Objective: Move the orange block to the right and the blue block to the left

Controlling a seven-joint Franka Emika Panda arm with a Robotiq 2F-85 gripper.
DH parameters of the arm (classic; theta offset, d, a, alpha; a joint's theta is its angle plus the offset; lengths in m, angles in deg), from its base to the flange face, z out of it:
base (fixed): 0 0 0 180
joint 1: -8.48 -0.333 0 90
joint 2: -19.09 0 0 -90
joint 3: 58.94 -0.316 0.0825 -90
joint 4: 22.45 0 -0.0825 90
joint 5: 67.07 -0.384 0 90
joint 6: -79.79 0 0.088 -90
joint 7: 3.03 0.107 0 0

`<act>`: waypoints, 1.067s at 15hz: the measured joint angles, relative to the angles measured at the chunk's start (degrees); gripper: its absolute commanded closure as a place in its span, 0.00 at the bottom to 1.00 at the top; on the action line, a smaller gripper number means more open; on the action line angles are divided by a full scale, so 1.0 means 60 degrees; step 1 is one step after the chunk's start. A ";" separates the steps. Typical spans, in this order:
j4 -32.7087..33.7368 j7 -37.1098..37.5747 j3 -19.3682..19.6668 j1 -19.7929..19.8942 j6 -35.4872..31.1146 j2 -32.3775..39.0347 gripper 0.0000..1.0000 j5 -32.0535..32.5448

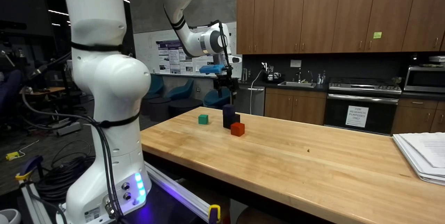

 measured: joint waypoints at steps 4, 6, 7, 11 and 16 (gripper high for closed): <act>0.0052 -0.0277 -0.0489 -0.0261 0.0064 0.0023 0.00 0.0055; 0.0201 -0.0267 -0.0568 -0.0291 0.0063 0.0206 0.00 0.0507; 0.0304 -0.0268 -0.0564 -0.0285 0.0063 0.0326 0.00 0.0726; 0.0823 -0.0428 -0.0403 -0.0177 0.0080 0.0919 0.00 0.1135; 0.1472 -0.1104 -0.0247 -0.0118 0.0216 0.1701 0.00 0.0988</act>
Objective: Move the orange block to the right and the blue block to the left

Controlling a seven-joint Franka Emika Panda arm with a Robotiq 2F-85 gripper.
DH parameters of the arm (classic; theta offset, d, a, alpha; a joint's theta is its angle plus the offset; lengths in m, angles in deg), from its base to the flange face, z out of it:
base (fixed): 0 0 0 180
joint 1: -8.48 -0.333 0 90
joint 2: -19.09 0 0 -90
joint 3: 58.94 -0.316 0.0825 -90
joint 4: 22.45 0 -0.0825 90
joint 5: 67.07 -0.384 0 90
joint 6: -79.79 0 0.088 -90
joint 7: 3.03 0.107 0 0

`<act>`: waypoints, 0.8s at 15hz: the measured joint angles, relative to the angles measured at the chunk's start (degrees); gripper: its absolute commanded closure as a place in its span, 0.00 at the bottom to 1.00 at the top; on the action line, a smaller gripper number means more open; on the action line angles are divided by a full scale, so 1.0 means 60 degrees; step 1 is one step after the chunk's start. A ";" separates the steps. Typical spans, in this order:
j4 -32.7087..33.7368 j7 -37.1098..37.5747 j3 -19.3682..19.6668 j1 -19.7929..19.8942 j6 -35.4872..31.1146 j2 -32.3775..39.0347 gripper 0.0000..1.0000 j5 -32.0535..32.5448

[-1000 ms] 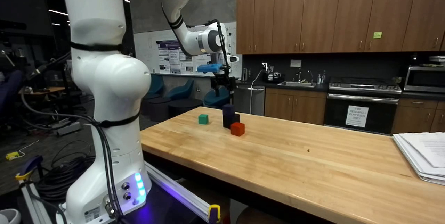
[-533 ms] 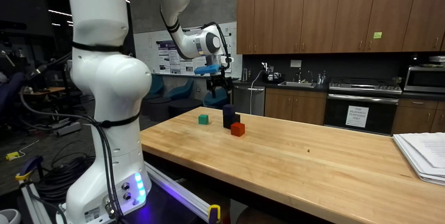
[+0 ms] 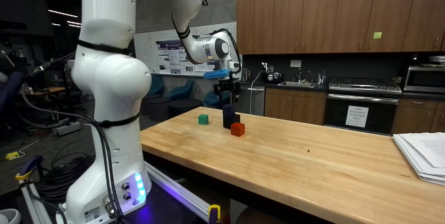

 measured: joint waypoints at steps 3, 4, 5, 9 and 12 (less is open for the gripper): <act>0.0449 -0.0296 0.0002 -0.0001 0.0230 0.0437 0.00 -0.0075; 0.0596 -0.0387 0.0003 -0.0001 0.0319 0.0569 0.00 -0.0084; 0.0731 -0.0447 0.0004 -0.0001 0.0404 0.0690 0.00 -0.0085; 0.1181 -0.0744 0.0045 0.0001 0.0738 0.1130 0.25 -0.0226; 0.1408 -0.0879 0.0058 0.0002 0.0951 0.1398 0.39 -0.0381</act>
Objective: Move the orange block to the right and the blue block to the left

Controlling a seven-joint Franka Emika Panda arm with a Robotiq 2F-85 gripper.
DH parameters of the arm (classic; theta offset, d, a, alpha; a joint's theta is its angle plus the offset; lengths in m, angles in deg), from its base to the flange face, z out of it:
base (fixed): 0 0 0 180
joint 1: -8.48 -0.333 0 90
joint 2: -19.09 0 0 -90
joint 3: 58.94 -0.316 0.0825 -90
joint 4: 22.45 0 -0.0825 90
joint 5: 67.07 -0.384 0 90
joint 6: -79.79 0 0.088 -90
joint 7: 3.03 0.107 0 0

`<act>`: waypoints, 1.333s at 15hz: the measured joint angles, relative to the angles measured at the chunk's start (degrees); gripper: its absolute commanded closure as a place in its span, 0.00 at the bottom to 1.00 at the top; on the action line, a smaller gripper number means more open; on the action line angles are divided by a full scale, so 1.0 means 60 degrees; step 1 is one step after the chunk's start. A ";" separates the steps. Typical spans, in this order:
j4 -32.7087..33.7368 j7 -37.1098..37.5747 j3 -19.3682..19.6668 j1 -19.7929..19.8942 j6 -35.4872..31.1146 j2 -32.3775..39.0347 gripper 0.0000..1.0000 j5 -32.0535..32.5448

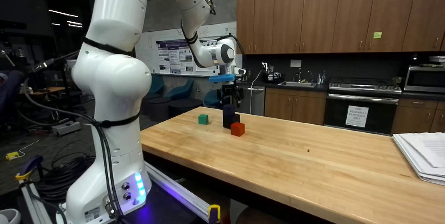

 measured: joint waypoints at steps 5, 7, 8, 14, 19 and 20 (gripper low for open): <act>0.0130 -0.0070 -0.0060 -0.0079 0.0283 0.0114 0.69 -0.0094; 0.0132 -0.0064 -0.0105 -0.0180 0.0373 0.0093 0.69 -0.0095; 0.0132 -0.0058 -0.0143 -0.0236 0.0401 0.0086 0.69 -0.0095; -0.0049 -0.0025 -0.0458 -0.0656 0.0454 -0.0127 0.69 -0.0096; -0.0423 -0.0002 -0.0804 -0.0982 0.0439 -0.0362 0.69 -0.0097; -0.0496 0.0001 -0.0868 -0.1033 0.0429 -0.0383 0.69 -0.0097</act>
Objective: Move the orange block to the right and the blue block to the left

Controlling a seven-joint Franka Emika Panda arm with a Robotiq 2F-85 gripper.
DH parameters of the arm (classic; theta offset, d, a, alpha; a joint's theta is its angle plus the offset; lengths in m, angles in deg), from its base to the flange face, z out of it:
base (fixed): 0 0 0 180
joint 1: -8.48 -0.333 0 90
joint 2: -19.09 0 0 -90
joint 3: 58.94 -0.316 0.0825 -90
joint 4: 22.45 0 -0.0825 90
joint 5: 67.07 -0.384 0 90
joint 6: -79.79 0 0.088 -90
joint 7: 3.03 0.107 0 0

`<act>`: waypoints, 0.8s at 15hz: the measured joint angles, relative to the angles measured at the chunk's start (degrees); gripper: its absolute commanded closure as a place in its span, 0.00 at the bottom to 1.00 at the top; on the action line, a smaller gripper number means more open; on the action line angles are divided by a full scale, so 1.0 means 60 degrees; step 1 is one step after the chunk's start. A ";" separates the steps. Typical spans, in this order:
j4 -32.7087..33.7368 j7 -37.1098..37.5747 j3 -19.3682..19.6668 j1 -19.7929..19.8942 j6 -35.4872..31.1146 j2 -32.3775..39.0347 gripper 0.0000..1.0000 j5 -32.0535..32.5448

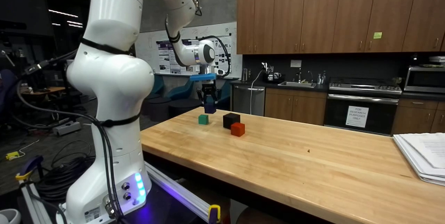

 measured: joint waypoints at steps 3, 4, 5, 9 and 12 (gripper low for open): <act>-0.0185 0.0004 -0.0162 -0.0157 -0.0030 -0.0024 0.69 0.0000; -0.0234 0.0004 -0.0210 -0.0200 -0.0049 -0.0024 0.69 0.0000; -0.0274 0.0004 -0.0248 -0.0243 -0.0087 -0.0024 0.69 0.0000; -0.0334 0.0004 -0.0344 -0.0375 -0.0356 -0.0024 0.69 0.0000; -0.0335 0.0000 -0.0385 -0.0412 -0.0445 -0.0020 0.69 0.0000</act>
